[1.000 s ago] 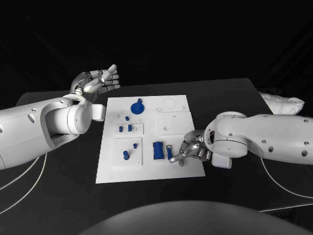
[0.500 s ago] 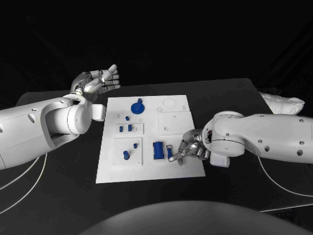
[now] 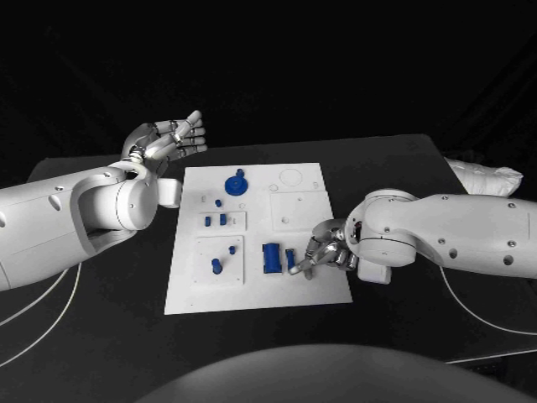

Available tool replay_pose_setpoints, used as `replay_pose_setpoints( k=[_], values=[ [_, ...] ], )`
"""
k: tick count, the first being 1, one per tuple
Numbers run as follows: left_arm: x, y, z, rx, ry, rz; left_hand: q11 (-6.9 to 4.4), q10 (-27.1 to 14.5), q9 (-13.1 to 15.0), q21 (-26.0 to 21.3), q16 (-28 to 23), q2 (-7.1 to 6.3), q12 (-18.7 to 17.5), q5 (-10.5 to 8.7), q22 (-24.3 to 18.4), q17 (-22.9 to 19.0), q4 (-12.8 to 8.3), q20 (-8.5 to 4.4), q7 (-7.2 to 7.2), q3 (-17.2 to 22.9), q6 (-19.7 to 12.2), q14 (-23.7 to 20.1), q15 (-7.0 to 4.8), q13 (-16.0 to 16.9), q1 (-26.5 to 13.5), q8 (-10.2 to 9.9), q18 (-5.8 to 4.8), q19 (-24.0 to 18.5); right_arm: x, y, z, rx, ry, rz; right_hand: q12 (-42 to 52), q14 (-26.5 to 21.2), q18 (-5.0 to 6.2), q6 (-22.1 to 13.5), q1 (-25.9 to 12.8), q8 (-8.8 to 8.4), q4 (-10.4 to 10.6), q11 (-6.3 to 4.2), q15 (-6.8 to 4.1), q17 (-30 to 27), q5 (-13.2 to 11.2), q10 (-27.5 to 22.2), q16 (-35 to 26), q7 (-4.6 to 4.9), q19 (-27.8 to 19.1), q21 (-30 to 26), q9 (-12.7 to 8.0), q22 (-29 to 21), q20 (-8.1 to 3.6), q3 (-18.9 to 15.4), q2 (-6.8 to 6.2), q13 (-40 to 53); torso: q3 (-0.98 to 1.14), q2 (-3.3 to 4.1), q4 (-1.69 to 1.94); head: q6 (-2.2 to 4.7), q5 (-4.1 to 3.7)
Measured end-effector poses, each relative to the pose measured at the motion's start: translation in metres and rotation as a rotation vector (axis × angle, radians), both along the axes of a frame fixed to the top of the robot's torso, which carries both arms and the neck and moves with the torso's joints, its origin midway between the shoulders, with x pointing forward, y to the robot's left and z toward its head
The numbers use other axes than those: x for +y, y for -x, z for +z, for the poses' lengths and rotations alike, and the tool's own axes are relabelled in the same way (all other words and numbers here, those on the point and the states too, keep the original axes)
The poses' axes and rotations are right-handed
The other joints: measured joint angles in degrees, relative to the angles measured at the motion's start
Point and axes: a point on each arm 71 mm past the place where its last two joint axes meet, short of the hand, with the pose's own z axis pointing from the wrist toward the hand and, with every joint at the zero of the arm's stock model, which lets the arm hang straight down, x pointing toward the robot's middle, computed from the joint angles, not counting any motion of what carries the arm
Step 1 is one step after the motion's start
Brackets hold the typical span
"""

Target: Assemble the parts on the task board

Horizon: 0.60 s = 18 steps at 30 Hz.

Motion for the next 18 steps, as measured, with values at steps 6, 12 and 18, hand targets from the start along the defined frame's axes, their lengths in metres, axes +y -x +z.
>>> replay_pose_setpoints(
  k=[6,12,18],
  values=[
    [0.0002,0.0000,0.0000,0.000,0.000,0.000,0.00,0.00,0.00,0.00,0.00,0.00,0.00,0.00,-0.03,0.00,0.00,0.00,0.00,0.00,0.00,0.00,0.00,0.00,0.00,0.00,0.00,0.00,-0.0013,-0.0024,-0.0002,-0.010,0.006,-0.007,-0.01,-0.21,0.00,0.00,0.44,0.00,0.00,0.00,-0.21,0.02,0.00,0.00,0.00,0.00,0.00,0.00,0.08,0.00,0.00,0.00,0.01,-0.01,-0.02,0.00,0.02,0.00,-0.07],
    [0.0001,0.0001,0.0000,0.000,0.000,0.000,0.00,0.00,0.00,0.00,0.00,0.00,0.00,0.00,-0.11,-0.10,0.00,0.00,-0.21,0.00,-0.21,0.00,0.00,0.00,0.00,0.22,0.00,0.00,-0.0013,-0.0040,-0.0005,-0.017,0.010,-0.009,-0.01,-0.21,0.00,0.00,0.45,0.00,-0.17,0.00,-0.20,0.05,-0.01,0.00,0.00,0.00,-0.21,0.00,0.14,-0.01,-0.20,-0.02,0.02,-0.03,-0.02,0.00,0.01,0.00,-0.10],
    [-0.0001,0.0002,0.0000,0.000,0.001,-0.001,0.00,0.00,0.00,0.00,0.00,0.00,0.00,0.00,-0.11,-0.09,0.00,0.00,-0.21,0.00,-0.21,0.00,0.00,0.00,0.00,0.22,0.00,0.00,-0.0004,-0.0051,-0.0004,-0.023,0.013,-0.005,0.00,-0.21,0.00,-0.21,1.14,0.00,-0.32,0.00,-0.20,0.04,-0.03,0.00,0.00,-0.20,-0.21,0.00,0.21,-0.01,-0.20,0.00,0.10,-0.01,-0.01,0.00,0.02,0.00,-0.14]
  ],
)
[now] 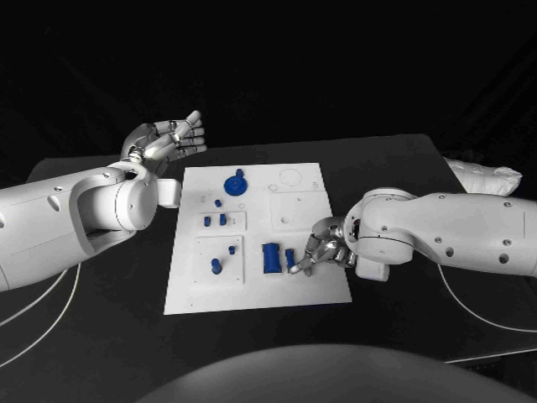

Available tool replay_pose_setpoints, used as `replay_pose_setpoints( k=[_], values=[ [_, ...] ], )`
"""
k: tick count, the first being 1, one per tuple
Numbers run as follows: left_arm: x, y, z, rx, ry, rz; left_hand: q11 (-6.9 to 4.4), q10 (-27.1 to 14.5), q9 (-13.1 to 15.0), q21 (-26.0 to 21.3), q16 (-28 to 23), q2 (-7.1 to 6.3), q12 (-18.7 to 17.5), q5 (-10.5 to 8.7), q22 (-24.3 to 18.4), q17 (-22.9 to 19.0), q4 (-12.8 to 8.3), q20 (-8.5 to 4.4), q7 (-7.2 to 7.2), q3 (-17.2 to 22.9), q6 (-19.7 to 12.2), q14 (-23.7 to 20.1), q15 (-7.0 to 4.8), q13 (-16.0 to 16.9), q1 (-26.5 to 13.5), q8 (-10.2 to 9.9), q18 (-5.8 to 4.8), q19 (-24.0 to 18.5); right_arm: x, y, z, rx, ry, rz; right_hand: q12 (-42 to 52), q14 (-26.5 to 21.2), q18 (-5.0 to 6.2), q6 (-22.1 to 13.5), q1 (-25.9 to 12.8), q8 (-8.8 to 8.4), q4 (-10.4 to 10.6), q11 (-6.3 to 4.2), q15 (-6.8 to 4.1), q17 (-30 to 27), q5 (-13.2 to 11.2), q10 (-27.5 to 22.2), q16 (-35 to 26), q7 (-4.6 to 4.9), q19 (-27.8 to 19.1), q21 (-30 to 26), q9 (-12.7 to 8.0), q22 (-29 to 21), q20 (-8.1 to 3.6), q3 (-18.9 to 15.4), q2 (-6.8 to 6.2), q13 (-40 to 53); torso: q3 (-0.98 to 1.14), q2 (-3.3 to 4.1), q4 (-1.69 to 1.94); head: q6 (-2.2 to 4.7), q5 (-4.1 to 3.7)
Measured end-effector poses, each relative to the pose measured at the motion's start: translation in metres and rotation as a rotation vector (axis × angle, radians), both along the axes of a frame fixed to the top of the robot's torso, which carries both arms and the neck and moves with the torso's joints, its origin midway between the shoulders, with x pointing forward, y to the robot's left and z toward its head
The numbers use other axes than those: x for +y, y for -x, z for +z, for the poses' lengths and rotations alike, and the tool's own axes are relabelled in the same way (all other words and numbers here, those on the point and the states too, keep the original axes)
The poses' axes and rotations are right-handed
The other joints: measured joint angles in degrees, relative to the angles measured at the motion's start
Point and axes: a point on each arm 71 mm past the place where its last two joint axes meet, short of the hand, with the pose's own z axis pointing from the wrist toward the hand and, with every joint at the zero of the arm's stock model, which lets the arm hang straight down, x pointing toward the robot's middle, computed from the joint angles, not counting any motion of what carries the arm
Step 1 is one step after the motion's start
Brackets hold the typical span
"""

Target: Assemble the parts on the task board

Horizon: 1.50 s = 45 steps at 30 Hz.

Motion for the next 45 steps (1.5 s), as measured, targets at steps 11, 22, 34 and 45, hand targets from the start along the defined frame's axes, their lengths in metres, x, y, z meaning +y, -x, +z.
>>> replay_pose_setpoints(
  k=[11,22,34,45],
  values=[
    [0.001,0.000,0.000,0.000,0.000,0.001,0.00,0.00,0.00,0.00,0.00,0.00,0.00,0.00,0.00,0.00,0.00,0.00,0.00,0.00,0.00,0.00,0.00,0.00,0.00,0.00,-0.01,0.00,0.001,-0.001,0.000,-0.006,0.003,0.005,0.13,0.00,0.00,0.19,0.71,0.00,-0.57,-0.21,0.00,-0.01,-0.20,0.21,0.00,-0.19,0.00,0.00,0.11,-0.01,0.00,0.39,0.32,0.18,0.01,0.00,0.00,0.00,0.01],
    [0.000,0.000,0.000,0.000,0.000,0.001,0.00,0.00,0.00,0.00,0.00,0.00,0.00,0.00,0.01,0.01,0.00,0.00,0.00,0.00,0.00,0.00,0.00,0.00,0.00,0.00,0.00,0.00,0.003,-0.003,-0.001,-0.016,0.012,0.008,0.41,0.01,0.01,0.19,3.27,-0.23,-2.60,-0.18,-0.40,-0.01,-0.16,0.18,0.00,-0.19,0.00,0.00,0.27,-0.01,-0.41,1.35,0.54,0.22,0.01,0.02,-0.01,0.00,0.01],
    [0.001,0.000,0.000,0.001,0.000,0.002,0.00,0.00,0.00,0.00,0.00,0.00,0.00,0.00,-0.07,-0.08,0.00,0.00,0.00,0.00,0.00,0.00,0.00,0.00,0.00,0.00,0.00,0.00,-0.005,0.001,0.007,-0.084,-0.054,-0.053,0.42,0.04,0.00,1.16,3.40,0.04,-2.39,-0.32,-0.42,-0.02,-0.16,-0.09,0.00,-0.73,0.05,0.00,1.12,-0.02,-0.45,0.18,0.06,-0.12,0.03,0.07,0.01,0.00,0.38],
    [-0.001,0.003,0.001,-0.014,0.006,-0.003,0.18,-0.24,-0.09,0.00,0.24,0.31,0.00,0.00,-0.27,-0.38,0.00,0.00,-0.09,0.00,-0.33,-0.21,-0.21,0.00,-0.31,0.00,0.00,0.00,-0.023,-0.020,0.037,-0.394,-0.415,-0.291,0.06,0.07,0.01,-7.75,1.08,-6.18,0.26,2.46,2.42,-0.03,2.53,0.12,-0.03,3.20,0.08,0.00,-1.86,0.03,1.27,-1.97,-0.85,-0.09,0.12,0.03,-0.15,0.42,1.77]
  ],
)
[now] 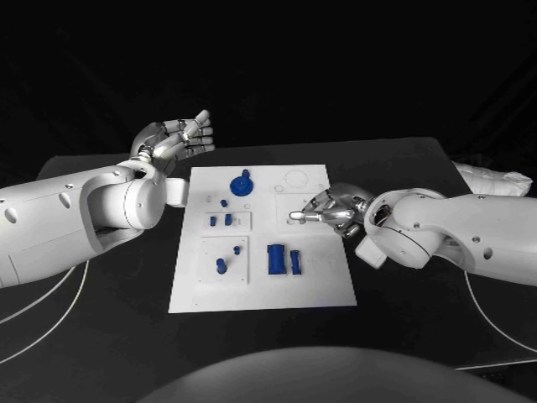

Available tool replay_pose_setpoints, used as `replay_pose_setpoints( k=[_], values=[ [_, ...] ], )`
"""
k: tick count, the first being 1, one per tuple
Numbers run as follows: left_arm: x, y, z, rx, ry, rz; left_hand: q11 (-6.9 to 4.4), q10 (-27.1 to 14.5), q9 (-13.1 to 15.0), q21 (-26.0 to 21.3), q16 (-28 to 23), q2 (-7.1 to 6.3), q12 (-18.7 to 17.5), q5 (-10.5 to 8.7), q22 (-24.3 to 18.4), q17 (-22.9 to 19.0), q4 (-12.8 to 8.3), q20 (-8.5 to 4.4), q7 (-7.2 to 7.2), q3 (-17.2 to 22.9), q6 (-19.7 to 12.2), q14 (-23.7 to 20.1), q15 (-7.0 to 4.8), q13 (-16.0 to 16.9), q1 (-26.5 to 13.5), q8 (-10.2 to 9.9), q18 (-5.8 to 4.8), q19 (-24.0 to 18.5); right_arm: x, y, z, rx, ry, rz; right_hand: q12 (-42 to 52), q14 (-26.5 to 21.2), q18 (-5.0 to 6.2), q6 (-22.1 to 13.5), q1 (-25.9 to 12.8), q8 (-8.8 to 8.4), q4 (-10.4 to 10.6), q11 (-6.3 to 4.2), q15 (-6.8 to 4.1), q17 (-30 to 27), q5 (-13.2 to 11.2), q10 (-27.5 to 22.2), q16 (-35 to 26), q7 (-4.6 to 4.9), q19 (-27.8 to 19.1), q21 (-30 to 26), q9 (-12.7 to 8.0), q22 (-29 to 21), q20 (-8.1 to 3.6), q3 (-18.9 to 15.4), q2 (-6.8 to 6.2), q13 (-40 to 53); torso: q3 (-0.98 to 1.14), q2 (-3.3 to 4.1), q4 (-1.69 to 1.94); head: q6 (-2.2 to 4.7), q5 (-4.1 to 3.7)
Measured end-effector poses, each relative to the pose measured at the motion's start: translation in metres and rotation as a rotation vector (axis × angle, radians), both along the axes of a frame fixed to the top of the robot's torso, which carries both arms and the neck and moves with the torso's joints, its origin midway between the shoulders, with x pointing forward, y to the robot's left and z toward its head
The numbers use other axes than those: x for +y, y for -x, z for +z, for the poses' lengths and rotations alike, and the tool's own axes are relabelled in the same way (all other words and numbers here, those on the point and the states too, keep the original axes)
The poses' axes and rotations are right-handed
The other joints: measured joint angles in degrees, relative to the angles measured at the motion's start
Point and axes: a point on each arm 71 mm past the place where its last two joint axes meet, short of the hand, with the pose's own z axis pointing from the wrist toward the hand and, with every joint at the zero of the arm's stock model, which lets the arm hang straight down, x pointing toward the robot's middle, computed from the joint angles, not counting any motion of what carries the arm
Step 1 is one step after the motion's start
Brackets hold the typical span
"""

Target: Assemble the parts on the task board

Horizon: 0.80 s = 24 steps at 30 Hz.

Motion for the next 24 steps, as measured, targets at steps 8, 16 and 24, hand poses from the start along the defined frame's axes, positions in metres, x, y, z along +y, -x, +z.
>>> replay_pose_setpoints(
  k=[8,16,24],
  values=[
    [-0.004,0.009,-0.004,-0.035,0.013,0.000,-0.20,-1.21,0.00,0.00,0.27,-0.46,0.00,0.21,-0.63,-1.03,0.18,0.00,0.00,-0.18,0.00,-1.27,0.24,-0.08,-0.45,0.37,0.00,0.00,0.008,-0.022,0.016,-0.214,-0.274,-0.064,-52.19,-39.56,7.15,-11.23,1.88,-9.23,3.59,7.88,8.41,-29.85,3.50,-43.06,-44.94,4.50,-43.25,-53.73,-12.34,-9.67,6.46,-4.14,0.72,-24.98,0.25,0.05,0.04,2.29,1.29],
    [-0.007,0.018,-0.014,-0.061,0.021,0.008,-0.82,-5.48,-0.50,-0.49,-0.34,-3.60,-0.42,0.21,-3.82,-3.33,0.25,-1.22,-0.40,-0.59,-3.84,-7.97,-0.89,-0.08,-2.04,-1.12,0.00,-4.78,0.022,-0.036,0.030,-0.348,-0.444,-0.057,-72.97,-64.84,7.18,-36.52,-6.81,-17.38,3.77,7.29,8.92,-51.09,-0.01,-65.73,-71.05,3.00,-66.40,-83.55,-30.14,-36.17,8.63,-10.00,2.21,-47.22,0.44,-0.02,-0.08,5.17,2.18],
    [-0.008,0.026,-0.026,-0.072,0.025,0.017,-2.64,-10.61,-0.28,-1.14,-0.33,-5.53,-1.09,0.71,-11.41,-3.58,0.37,-4.08,-1.36,-1.53,-8.30,-15.08,-3.30,0.05,-2.94,-0.49,0.00,-16.82,0.032,-0.041,0.032,-0.379,-0.531,-0.037,-78.88,-79.10,8.92,-45.20,-12.25,-18.43,4.26,4.92,6.39,-64.83,-2.03,-77.51,-81.63,0.61,-80.96,-88.31,-38.99,-62.59,7.15,-6.10,-1.21,-58.95,0.43,0.02,-0.04,7.87,3.07]
  ],
)
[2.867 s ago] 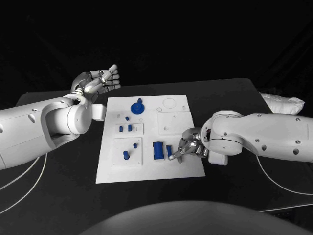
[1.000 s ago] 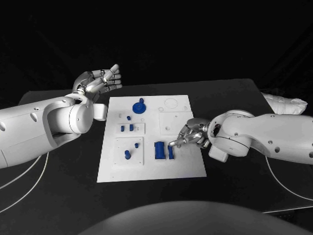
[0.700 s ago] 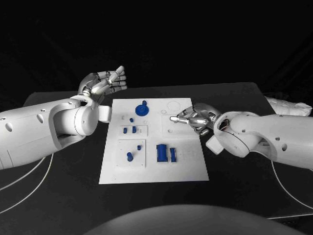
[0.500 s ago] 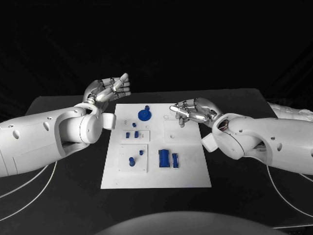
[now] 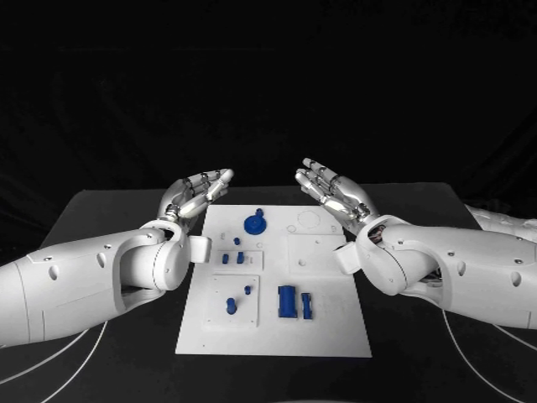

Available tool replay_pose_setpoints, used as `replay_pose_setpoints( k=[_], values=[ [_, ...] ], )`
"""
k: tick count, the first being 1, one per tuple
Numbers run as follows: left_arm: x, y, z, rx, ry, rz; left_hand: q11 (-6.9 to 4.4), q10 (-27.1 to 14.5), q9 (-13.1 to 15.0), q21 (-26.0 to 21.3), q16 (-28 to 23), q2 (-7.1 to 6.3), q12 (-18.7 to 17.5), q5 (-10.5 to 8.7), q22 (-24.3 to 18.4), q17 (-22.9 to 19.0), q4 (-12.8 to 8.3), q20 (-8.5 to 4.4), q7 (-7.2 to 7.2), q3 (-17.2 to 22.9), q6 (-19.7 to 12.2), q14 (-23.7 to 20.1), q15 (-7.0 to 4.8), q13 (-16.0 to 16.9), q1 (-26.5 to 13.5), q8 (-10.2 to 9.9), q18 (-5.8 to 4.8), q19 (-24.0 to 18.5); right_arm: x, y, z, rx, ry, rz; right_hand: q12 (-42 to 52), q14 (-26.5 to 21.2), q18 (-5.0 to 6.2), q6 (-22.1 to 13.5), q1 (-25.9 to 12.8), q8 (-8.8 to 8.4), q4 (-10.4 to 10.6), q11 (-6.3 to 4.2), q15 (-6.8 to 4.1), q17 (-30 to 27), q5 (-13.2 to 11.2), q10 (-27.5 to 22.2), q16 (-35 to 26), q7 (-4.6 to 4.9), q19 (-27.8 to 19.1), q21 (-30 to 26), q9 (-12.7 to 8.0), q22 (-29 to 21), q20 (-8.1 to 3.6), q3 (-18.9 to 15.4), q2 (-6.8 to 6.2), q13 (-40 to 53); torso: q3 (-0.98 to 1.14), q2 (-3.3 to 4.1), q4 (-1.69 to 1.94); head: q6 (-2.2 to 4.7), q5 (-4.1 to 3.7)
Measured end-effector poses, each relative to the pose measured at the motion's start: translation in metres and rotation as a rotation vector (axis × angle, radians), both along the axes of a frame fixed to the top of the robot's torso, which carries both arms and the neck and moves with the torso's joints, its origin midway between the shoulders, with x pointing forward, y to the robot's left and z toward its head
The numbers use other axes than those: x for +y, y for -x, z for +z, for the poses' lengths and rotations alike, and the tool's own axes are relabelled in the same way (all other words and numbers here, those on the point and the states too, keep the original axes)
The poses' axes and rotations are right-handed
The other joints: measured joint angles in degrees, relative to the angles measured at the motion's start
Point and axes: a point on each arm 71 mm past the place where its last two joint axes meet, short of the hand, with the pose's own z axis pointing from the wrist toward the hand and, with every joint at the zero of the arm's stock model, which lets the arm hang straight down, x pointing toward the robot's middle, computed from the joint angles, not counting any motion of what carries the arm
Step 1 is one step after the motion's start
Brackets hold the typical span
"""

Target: Assemble the parts on the task board

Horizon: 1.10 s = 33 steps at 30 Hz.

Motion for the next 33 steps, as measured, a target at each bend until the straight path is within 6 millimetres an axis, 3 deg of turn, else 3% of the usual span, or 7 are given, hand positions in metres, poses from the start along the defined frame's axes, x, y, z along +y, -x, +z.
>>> replay_pose_setpoints(
  k=[8,10,12,14,16,22,33],
  values=[
    [-0.003,0.003,-0.005,-0.015,0.004,-0.003,-0.18,-0.86,0.06,0.00,0.89,0.00,0.58,0.00,-1.43,0.13,0.03,-0.73,-0.09,-0.31,-0.93,-1.08,-0.22,0.00,0.00,0.85,0.00,-1.53,0.006,0.000,-0.002,0.003,-0.035,0.025,-0.49,-0.85,-0.18,-0.87,-1.07,0.29,-0.50,-0.34,-0.44,-1.81,-0.50,-0.74,-0.35,-0.20,-0.54,-0.21,-1.32,-2.17,-0.54,1.91,-0.32,-2.39,0.03,0.04,0.00,1.28,0.14],
    [-0.002,0.003,-0.005,-0.014,0.004,-0.002,-0.57,-3.25,-0.59,-0.70,-0.74,0.21,0.35,-0.67,-2.43,-0.53,-0.93,-1.51,-0.22,0.09,-3.36,-2.40,-0.58,-0.61,-4.04,0.47,-0.51,-2.84,0.006,0.000,-0.002,0.005,-0.035,0.024,-4.02,-4.30,-3.06,-3.85,-20.16,-1.94,-5.97,-4.67,-3.89,-4.61,-2.96,-5.07,-2.95,-4.45,-2.81,-1.18,-4.33,-5.61,-3.77,5.02,-3.11,-6.98,0.03,0.04,0.00,1.33,0.16],
    [-0.001,0.003,-0.004,-0.012,0.008,0.003,-1.19,-5.91,-1.51,-1.36,-3.22,0.87,-0.66,-1.90,-3.64,-1.48,-2.18,-2.48,-0.91,0.56,-5.94,-3.67,-1.07,-1.47,-9.26,-0.41,-1.36,-4.09,0.005,0.000,-0.002,0.006,-0.039,0.019,-6.28,-4.71,-7.22,-4.23,-32.04,-2.23,-9.46,-5.90,-4.31,-8.81,-3.24,-6.30,-7.25,-5.62,-2.97,-1.22,-8.31,-9.20,-7.26,9.22,-3.71,-9.77,0.03,-0.03,0.00,1.38,0.19],
    [-0.002,0.004,-0.004,-0.008,0.015,0.009,-1.81,-8.51,-2.22,-1.82,-5.65,1.52,-1.53,-3.12,-4.82,-2.19,-3.40,-3.24,-1.64,1.69,-8.48,-4.85,-1.68,-2.13,-14.33,-1.27,-1.37,-5.48,0.005,0.000,-0.002,0.008,-0.046,0.009,-10.26,-4.70,-8.93,-4.28,-40.38,-2.24,-11.77,-6.03,-4.31,-9.82,-3.24,-6.44,-7.90,-5.74,-3.04,-1.22,-9.87,-11.80,-10.06,10.41,-3.78,-14.22,0.03,-0.20,0.01,1.66,0.26],
    [-0.003,0.006,-0.005,-0.001,0.027,0.017,-2.38,-11.04,-2.77,-1.99,-8.00,2.13,-2.31,-4.31,-5.98,-2.73,-4.62,-4.05,-2.38,2.91,-10.97,-6.14,-2.97,-2.62,-19.23,-2.07,-2.28,-6.74,0.005,0.000,-0.002,0.013,-0.059,-0.008,-10.77,-4.71,-8.95,-4.28,-45.89,-2.24,-15.96,-6.03,-4.31,-9.95,-3.25,-6.44,-7.95,-5.74,-3.03,-1.22,-10.10,-12.15,-10.28,10.55,-3.79,-15.67,0.07,-0.57,0.04,2.25,0.41],
    [-0.008,0.016,-0.007,0.024,0.048,0.062,-5.13,-16.87,-3.55,-2.44,-13.55,4.41,-4.27,-7.05,-8.69,-3.51,-7.31,-6.11,-4.13,5.04,-16.85,-8.80,-5.63,-3.35,-30.85,-4.03,-3.14,-9.67,-0.001,-0.001,-0.006,0.039,-0.114,-0.116,-10.78,-4.70,-8.95,-4.28,-56.42,-2.24,-16.70,-6.04,-4.30,-10.03,-3.25,-6.44,-7.98,-5.74,-3.04,-1.22,-10.18,-12.30,-10.27,10.59,-3.83,-15.92,0.18,-2.58,0.15,4.87,1.15],
    [-0.006,0.025,-0.011,0.052,-0.017,0.154,-8.00,-24.61,-3.85,-2.58,-20.64,7.81,-8.79,-10.56,-12.20,-3.82,-10.88,-10.52,-8.79,6.01,-24.19,-12.15,-6.94,-3.67,-45.74,-8.51,-6.03,-13.93,-0.017,-0.001,-0.017,0.110,-0.151,-0.341,-10.78,-4.70,-8.95,-4.28,-57.17,-2.24,-16.70,-6.04,-4.30,-10.03,-3.24,-6.44,-7.98,-5.74,-3.05,-1.22,-10.18,-12.31,-10.26,10.59,-3.84,-15.92,0.32,-5.00,0.27,7.27,1.77]
  ],
)
